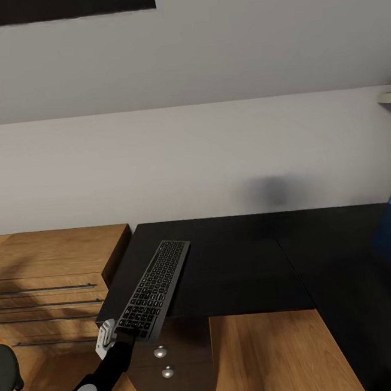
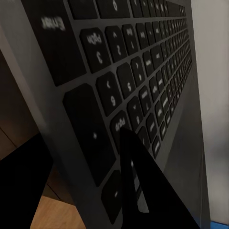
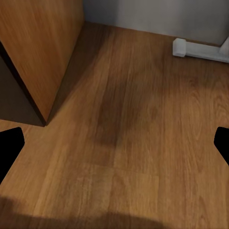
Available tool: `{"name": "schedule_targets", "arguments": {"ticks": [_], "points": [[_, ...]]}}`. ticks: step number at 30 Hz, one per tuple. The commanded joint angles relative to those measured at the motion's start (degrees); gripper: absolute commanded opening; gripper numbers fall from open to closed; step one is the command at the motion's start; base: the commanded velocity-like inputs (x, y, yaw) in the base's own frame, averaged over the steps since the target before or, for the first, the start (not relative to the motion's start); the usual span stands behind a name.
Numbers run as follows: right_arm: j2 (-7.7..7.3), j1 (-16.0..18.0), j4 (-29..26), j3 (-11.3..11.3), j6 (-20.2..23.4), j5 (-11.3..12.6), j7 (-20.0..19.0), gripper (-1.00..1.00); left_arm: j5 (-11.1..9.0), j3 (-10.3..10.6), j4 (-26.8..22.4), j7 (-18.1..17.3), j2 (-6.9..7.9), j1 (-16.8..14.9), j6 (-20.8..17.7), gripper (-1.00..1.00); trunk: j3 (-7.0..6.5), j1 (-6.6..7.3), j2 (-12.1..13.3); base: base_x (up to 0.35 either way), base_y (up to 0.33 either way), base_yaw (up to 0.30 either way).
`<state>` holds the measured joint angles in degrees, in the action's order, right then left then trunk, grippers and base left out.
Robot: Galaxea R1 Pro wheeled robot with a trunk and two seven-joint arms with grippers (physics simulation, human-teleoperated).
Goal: In the bedroom, organize the workspace by keeping the computer under the desk, ensuring the monitor is on the desk, placing the keyboard on the desk next to the monitor, placing the mouse on the desk next to the keyboard, moving the folder from the swivel chair onto the desk next to the mouse, stacking the notebook on top of the folder with the pen on top of the notebook, and positioning the swivel chair next to the desk.
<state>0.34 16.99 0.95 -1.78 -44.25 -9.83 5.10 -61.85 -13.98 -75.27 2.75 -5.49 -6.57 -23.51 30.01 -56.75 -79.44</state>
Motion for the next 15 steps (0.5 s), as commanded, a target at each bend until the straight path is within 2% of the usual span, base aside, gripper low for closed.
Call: {"name": "schedule_targets", "arguments": {"ticks": [1,11,12,15], "points": [[0.01,0.06,0.1,-0.16,-0.15,-0.45,0.53,1.0,0.59,-0.17,0.03,0.35,-0.05,-0.02,-0.55,-1.0,0.07,0.0,-0.03,0.0,0.0,0.0],[0.01,0.06,0.1,-0.17,-0.08,-0.46,0.52,1.0,0.61,-0.17,0.03,0.33,0.09,-0.02,-0.57,-1.0,0.07,0.0,-0.03,0.0,0.0,0.0],[0.01,0.06,0.1,-0.17,-0.08,-0.46,0.52,1.0,0.63,-0.17,0.03,0.33,0.1,-0.02,-0.55,1.0,0.07,0.0,-0.03,0.0,0.0,0.0],[0.01,0.06,0.1,-0.16,0.0,-0.47,0.52,1.0,0.77,-0.17,0.03,0.33,0.08,-0.02,-0.5,1.0,0.07,0.0,-0.03,0.0,0.0,0.0]]}}
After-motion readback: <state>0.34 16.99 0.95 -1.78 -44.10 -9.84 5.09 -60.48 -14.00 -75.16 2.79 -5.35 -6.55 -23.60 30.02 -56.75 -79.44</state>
